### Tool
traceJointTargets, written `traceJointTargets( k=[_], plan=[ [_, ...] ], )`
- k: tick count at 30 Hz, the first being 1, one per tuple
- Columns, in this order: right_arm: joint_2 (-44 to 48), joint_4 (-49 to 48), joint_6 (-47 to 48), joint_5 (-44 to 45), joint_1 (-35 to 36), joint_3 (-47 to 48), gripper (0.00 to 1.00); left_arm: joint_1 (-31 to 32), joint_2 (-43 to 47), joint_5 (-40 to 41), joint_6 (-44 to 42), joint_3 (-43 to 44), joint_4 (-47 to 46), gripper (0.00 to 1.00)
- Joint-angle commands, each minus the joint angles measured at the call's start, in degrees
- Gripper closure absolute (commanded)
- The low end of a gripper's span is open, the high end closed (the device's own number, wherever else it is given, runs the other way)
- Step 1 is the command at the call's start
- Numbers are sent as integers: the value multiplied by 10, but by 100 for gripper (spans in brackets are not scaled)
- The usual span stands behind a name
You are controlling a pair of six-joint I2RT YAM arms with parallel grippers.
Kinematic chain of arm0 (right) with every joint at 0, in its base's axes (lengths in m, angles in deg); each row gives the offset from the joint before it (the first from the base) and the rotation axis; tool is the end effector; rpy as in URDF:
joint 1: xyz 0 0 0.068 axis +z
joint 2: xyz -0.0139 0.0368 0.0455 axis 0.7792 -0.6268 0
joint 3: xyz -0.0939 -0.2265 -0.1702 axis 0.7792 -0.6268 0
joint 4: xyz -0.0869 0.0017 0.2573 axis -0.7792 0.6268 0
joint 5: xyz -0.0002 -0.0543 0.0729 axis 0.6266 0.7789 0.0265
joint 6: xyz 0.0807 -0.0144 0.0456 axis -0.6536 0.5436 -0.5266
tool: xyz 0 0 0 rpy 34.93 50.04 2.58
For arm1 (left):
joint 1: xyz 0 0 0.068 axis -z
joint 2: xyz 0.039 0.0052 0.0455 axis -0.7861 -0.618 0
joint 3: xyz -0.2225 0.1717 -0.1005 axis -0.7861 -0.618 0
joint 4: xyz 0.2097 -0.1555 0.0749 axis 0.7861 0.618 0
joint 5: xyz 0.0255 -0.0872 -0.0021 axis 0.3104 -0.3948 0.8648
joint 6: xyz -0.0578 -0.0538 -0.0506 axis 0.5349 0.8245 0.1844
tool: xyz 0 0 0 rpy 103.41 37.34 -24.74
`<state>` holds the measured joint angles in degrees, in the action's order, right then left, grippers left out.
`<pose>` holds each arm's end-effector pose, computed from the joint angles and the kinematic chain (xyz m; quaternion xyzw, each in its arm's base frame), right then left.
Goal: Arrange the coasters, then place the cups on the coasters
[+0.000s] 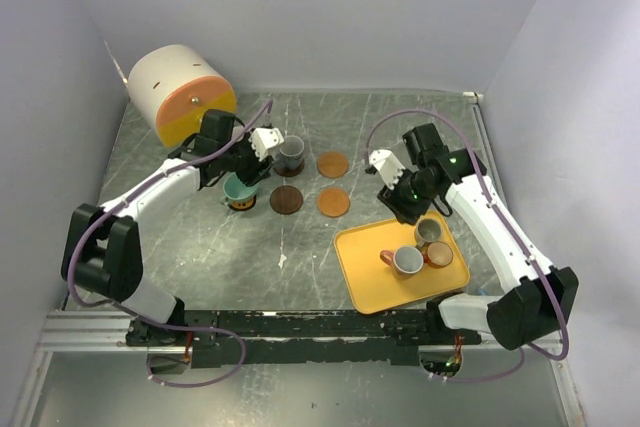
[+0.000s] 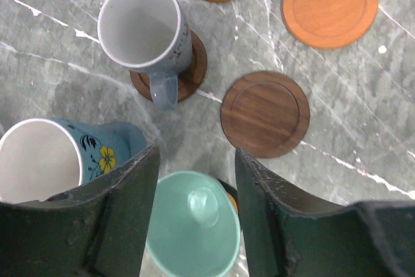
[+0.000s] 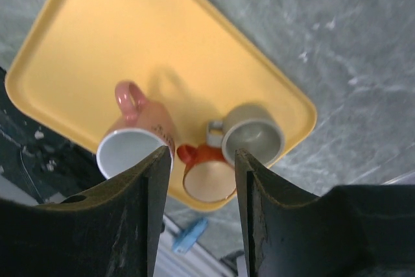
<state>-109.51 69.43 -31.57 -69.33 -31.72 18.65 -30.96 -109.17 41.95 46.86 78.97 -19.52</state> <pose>0.2331 0.0997 0.2951 -0.4604 0.8633 0.0702 0.1942 0.3446 -0.1718 0.2441 0.4886 0.7442 -0.1629 0.4254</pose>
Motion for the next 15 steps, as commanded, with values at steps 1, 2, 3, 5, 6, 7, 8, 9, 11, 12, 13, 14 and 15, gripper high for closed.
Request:
traceJointTargets(
  k=[1,2,3,5,6,7,8,9,11,12,13,14,15],
  plan=[
    [28,54,13,53,-3,-37,55,-3,36,11,-40,7,70,37],
    [32,59,10,54,-3,-45,55,-3,42,12,-38,3,69,36],
    [34,65,7,54,-3,-54,55,-3,48,13,-37,-1,67,35],
    [37,69,2,61,-3,-74,55,-2,60,12,-37,-9,60,34],
    [37,68,0,62,-3,-85,55,-2,65,12,-37,-13,56,33],
    [37,67,0,62,-3,-94,55,-3,67,13,-37,-16,53,32],
    [35,66,0,61,-3,-102,55,-3,70,14,-37,-18,49,32],
    [32,65,0,59,-3,-107,55,-2,71,14,-37,-19,48,31],
    [25,60,-3,52,-3,-117,55,-3,73,11,-40,-18,51,31],
    [23,56,-3,47,-3,-121,56,-3,74,9,-41,-18,53,31],
    [21,53,-4,43,-3,-125,56,-3,75,7,-40,-19,52,31],
    [20,47,-5,42,-3,-129,57,-3,77,7,-39,-22,50,31],
    [18,43,-6,41,-2,-133,57,-3,79,5,-41,-25,47,31]
  ],
)
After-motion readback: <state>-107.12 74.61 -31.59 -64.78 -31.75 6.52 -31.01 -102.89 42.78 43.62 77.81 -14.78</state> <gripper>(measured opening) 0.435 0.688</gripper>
